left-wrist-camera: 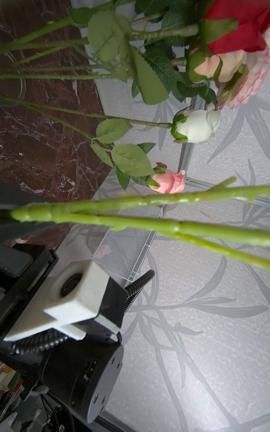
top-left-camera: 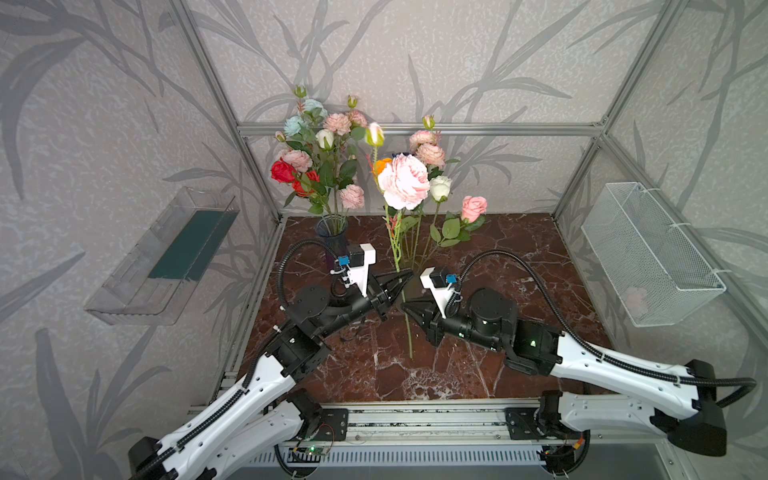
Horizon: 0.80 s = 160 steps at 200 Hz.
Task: Arrange the flowers into the vase
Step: 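Open the right gripper and draw back while the left gripper holds the carnation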
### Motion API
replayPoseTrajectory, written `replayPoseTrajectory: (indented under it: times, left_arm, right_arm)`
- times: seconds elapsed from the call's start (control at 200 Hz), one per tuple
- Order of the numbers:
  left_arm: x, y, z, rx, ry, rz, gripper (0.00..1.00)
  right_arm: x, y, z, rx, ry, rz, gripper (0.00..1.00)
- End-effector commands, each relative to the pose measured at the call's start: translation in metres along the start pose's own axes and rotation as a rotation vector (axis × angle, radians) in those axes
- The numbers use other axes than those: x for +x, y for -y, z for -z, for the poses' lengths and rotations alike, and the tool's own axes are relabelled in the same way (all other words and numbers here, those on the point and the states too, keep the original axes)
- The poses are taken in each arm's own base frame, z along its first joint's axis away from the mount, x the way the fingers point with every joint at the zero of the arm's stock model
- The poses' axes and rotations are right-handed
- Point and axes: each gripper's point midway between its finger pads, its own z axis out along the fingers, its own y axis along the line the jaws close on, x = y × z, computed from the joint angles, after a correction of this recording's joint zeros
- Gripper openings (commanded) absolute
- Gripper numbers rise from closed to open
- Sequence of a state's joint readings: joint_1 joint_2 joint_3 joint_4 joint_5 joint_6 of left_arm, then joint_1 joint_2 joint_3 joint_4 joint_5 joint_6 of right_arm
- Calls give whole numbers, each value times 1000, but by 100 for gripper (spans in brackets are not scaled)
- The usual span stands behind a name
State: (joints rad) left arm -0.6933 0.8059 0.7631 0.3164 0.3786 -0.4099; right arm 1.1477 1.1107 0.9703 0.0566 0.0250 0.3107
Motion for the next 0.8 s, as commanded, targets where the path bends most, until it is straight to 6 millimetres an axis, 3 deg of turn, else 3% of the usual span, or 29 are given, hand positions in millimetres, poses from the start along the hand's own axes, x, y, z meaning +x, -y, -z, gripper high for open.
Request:
replayPoseTrajectory:
  times: [0.0,0.115,0.32,0.49,0.615,0.795]
  left_arm:
    - [-15,-3,5,-28,69,-38,0]
    - [-30,-2,5,-51,95,-85,0]
    - [-67,-9,-1,-157,140,-232,0]
    - [-94,-8,-25,-167,182,-373,0]
    - [-109,-8,-43,-159,249,-443,0]
    - [-108,-22,-73,-176,257,-485,0]
  right_arm:
    - [-12,-4,12,-13,49,-3,33]
    - [-10,8,29,45,69,1,40]
    - [-1,56,81,281,153,-8,47]
    - [1,88,124,428,270,-39,51]
    - [-2,98,147,482,325,-49,53]
    - [3,105,163,519,322,-41,53]
